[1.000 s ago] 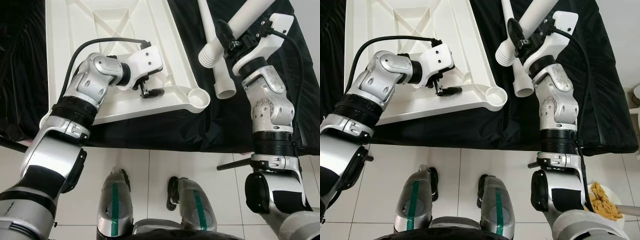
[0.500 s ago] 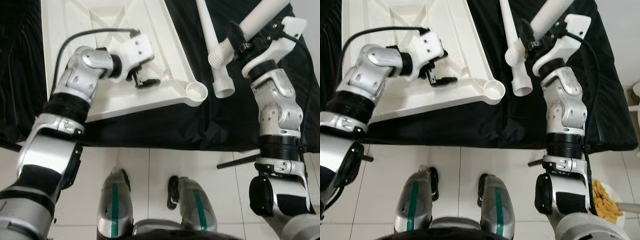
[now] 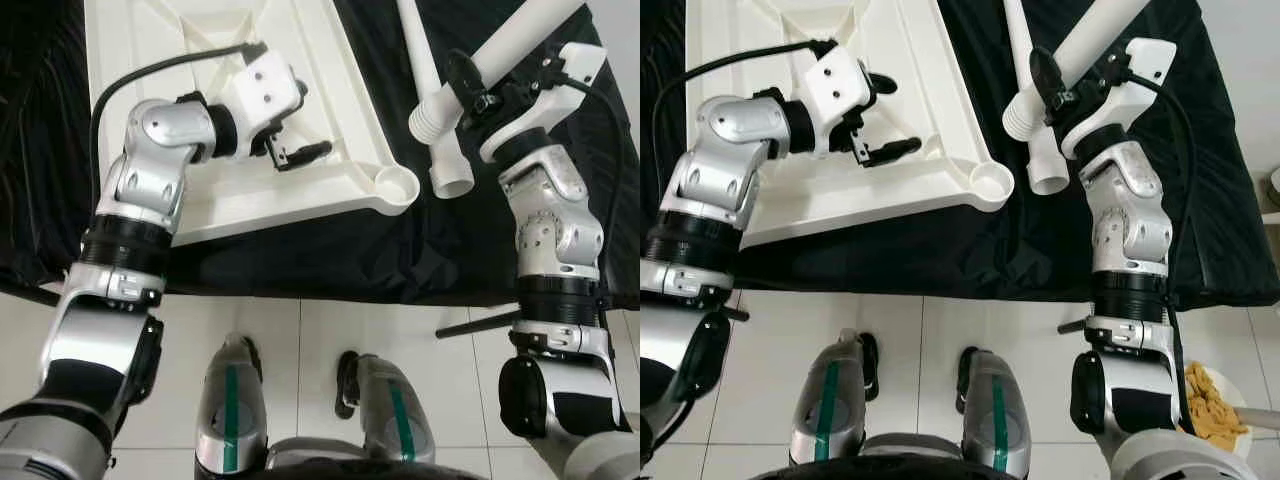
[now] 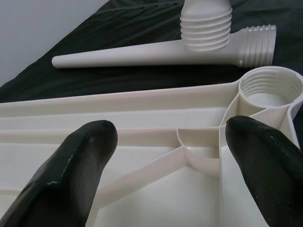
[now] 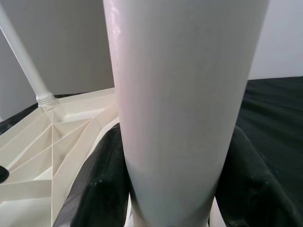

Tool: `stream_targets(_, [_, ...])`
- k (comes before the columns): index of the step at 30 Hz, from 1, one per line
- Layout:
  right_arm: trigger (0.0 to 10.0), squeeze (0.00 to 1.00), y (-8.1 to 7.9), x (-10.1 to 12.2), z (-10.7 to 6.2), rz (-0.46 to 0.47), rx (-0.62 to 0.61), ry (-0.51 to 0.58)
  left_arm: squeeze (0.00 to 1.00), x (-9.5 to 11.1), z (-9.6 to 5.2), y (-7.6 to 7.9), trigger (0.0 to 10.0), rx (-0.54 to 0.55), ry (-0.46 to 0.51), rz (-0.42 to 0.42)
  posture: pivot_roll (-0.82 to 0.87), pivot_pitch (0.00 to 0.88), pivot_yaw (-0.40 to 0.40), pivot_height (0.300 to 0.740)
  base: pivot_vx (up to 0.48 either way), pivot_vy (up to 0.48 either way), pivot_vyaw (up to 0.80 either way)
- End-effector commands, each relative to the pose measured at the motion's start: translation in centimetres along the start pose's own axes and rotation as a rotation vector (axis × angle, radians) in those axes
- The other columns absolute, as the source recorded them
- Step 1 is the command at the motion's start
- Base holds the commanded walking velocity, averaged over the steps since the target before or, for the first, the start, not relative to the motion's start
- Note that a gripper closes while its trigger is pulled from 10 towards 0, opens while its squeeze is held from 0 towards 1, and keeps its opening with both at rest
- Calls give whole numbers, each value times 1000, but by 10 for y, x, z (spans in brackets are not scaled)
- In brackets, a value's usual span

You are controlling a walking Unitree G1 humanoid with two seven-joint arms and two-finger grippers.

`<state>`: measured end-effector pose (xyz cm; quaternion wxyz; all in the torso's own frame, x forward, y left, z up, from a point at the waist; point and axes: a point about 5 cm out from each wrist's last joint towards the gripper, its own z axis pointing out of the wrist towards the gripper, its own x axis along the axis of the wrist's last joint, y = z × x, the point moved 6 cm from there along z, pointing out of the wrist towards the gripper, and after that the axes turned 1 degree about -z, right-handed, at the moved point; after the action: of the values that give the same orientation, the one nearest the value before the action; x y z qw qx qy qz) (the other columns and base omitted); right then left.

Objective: Building children table

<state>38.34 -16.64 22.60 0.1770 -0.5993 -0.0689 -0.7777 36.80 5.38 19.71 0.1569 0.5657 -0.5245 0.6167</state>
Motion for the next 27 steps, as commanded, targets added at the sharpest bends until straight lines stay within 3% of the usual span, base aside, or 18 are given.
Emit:
stream_targets(1, [10000, 0, 0, -3, -1, -7, 6, -12, 0, 2, -1, -17, 10000, 193, 24, -53, 18, 72, -5, 740, 0, 0, 0])
stream_targets(5, [10000, 0, -1, -12, -2, 20, 11, -36, 0, 14, 8, 0, 10000, 161, 78, -139, 25, 68, -11, 740, 0, 0, 0])
stream_targets(10, [10000, 0, 2, -16, -4, 27, -1, -41, 0, 11, 16, 14, 10000, 120, 84, -198, 29, 65, -17, 740, 0, 0, 0])
stream_targets(14, [10000, 0, 12, -14, -5, 21, -47, -5, 0, 1, 28, 42, 10000, 58, 46, -265, 29, 60, -17, 740, 0, 0, 0])
stream_targets(18, [10000, 0, 19, -8, -6, 27, -72, 30, 0, 0, 32, 57, 10000, 11, 31, -254, 28, 57, -18, 740, 0, 0, 0])
stream_targets(20, [10000, 0, 19, -8, -6, 27, -72, 30, 0, 0, 32, 57, 10000, 11, 31, -254, 28, 57, -18, 740, 0, 0, 0])
stream_targets(24, [10000, 0, 29, -7, -8, 14, -113, 37, 0, -1, 32, 80, 10000, -76, 17, -247, 25, 52, -14, 740, 0, 0, 0])
stream_targets(27, [10000, 0, 30, -7, -9, 11, -114, 35, 0, -1, 32, 83, 10000, -87, 15, -251, 25, 51, -13, 740, 0, 0, 0])
